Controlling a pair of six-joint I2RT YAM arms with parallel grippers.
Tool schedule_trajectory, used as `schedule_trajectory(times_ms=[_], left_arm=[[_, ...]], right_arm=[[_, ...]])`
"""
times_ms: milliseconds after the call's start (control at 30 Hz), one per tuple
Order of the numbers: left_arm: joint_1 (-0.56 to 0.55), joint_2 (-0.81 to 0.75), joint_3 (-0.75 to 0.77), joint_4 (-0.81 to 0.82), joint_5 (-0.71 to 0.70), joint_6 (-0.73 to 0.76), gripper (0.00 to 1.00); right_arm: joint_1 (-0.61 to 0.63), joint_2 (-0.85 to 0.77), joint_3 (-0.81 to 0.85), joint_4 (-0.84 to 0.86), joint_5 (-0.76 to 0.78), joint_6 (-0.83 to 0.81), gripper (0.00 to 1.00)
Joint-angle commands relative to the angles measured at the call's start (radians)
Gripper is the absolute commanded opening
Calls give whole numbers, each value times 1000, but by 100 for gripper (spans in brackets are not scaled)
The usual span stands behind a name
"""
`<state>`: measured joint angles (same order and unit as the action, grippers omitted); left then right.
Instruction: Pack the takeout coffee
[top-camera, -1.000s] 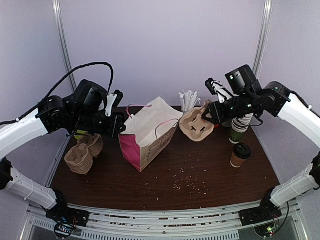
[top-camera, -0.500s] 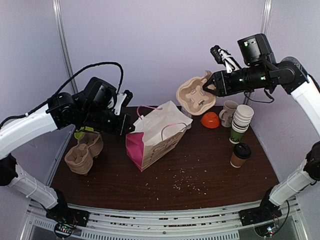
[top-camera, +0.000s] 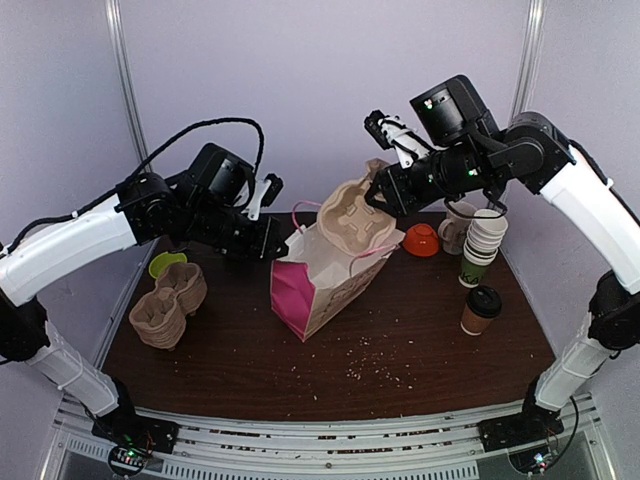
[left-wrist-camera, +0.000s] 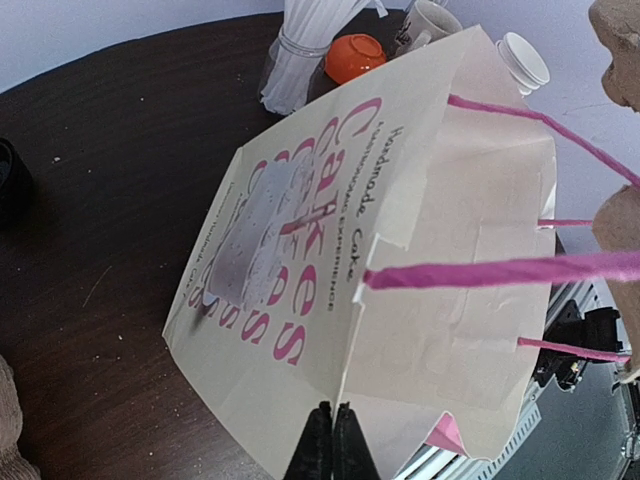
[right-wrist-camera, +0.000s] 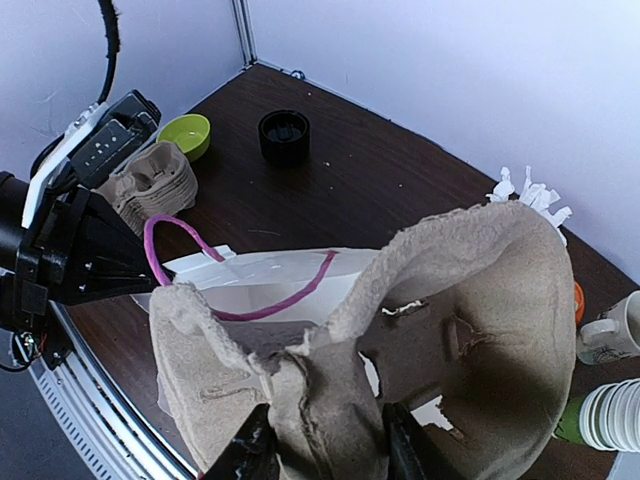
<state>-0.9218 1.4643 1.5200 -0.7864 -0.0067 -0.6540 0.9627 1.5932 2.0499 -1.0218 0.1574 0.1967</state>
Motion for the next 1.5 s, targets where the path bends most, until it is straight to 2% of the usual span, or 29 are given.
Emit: schedule_trajectory(times_ms=[0,267,500,767,1067,1467], left_arm=[[7,11,38,16,12,-44,0],[8,13,34,54,32,-80,0],[8,8,31,66,21,-114,0],[8,6,6,84,6,-140,0],[8,4,3,87,-8,-149,0],[9,-5,-6,87,-7,-154,0]], right_arm=[[38,28,27,4,100,-17,36],[60,29,-76,39,134,-2,35],[79,31,-115,77,106,26,36],[81,-26,-128,76,99,41,36],[81,-109,-251,92,106,51,36],[79,-118,-253,94,109,41,37]])
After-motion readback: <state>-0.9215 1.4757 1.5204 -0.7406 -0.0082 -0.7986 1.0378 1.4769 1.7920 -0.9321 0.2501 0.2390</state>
